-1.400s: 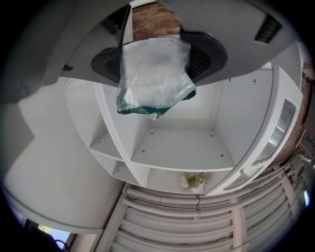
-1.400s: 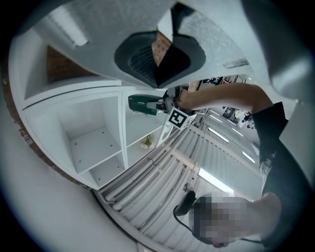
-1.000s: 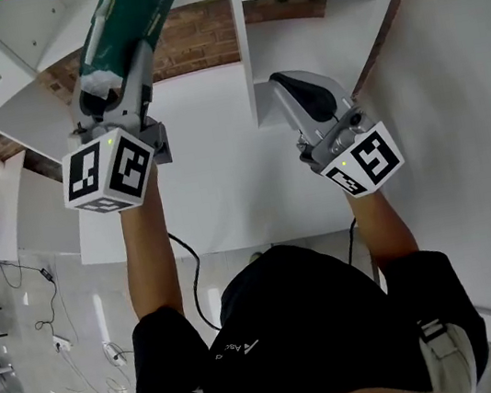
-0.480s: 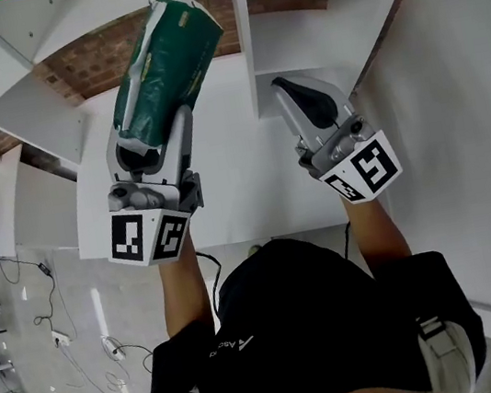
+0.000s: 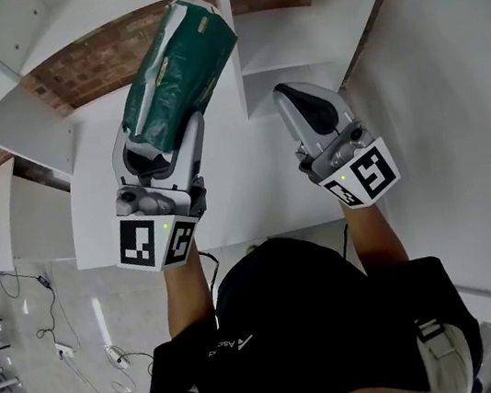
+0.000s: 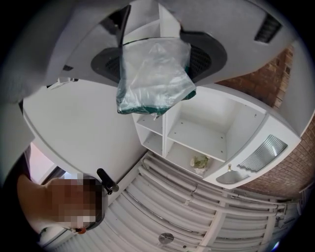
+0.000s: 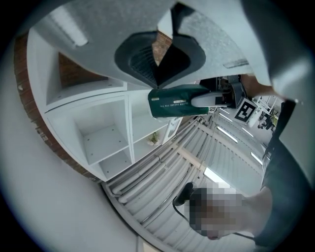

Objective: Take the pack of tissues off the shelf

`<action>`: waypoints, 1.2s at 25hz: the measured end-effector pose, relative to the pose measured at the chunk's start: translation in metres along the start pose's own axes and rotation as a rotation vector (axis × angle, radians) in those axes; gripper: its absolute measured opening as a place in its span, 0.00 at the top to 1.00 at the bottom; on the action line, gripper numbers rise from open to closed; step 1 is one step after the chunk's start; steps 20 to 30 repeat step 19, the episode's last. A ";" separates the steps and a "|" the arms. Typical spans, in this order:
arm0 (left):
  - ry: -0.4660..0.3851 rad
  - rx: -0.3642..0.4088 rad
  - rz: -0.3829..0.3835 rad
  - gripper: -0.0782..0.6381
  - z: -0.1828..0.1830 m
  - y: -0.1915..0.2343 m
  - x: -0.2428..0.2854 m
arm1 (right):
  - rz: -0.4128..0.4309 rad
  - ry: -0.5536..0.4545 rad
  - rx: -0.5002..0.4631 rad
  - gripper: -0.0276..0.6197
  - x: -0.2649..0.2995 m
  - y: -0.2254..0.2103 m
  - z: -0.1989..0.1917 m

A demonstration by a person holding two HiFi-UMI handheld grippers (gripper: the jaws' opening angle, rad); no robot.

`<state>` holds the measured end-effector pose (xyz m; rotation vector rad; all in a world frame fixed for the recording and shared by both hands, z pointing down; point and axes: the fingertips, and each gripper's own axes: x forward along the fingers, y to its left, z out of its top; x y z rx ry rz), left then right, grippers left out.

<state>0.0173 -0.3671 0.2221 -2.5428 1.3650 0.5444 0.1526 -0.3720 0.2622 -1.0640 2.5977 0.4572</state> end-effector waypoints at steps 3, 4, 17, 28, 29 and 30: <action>0.005 -0.008 -0.004 0.47 -0.004 0.001 0.003 | -0.008 -0.001 -0.004 0.96 -0.002 -0.001 0.001; 0.006 -0.012 -0.005 0.47 -0.005 0.001 0.003 | -0.011 0.000 -0.006 0.96 -0.002 0.000 0.002; 0.009 -0.028 -0.009 0.47 -0.005 0.000 0.003 | -0.010 0.006 -0.001 0.96 -0.003 0.001 0.004; 0.010 -0.028 -0.008 0.47 -0.005 0.000 0.004 | -0.010 0.007 0.001 0.96 -0.003 0.000 0.004; 0.010 -0.028 -0.008 0.47 -0.005 0.000 0.004 | -0.010 0.007 0.001 0.96 -0.003 0.000 0.004; 0.010 -0.028 -0.008 0.47 -0.005 0.000 0.004 | -0.010 0.007 0.001 0.96 -0.003 0.000 0.004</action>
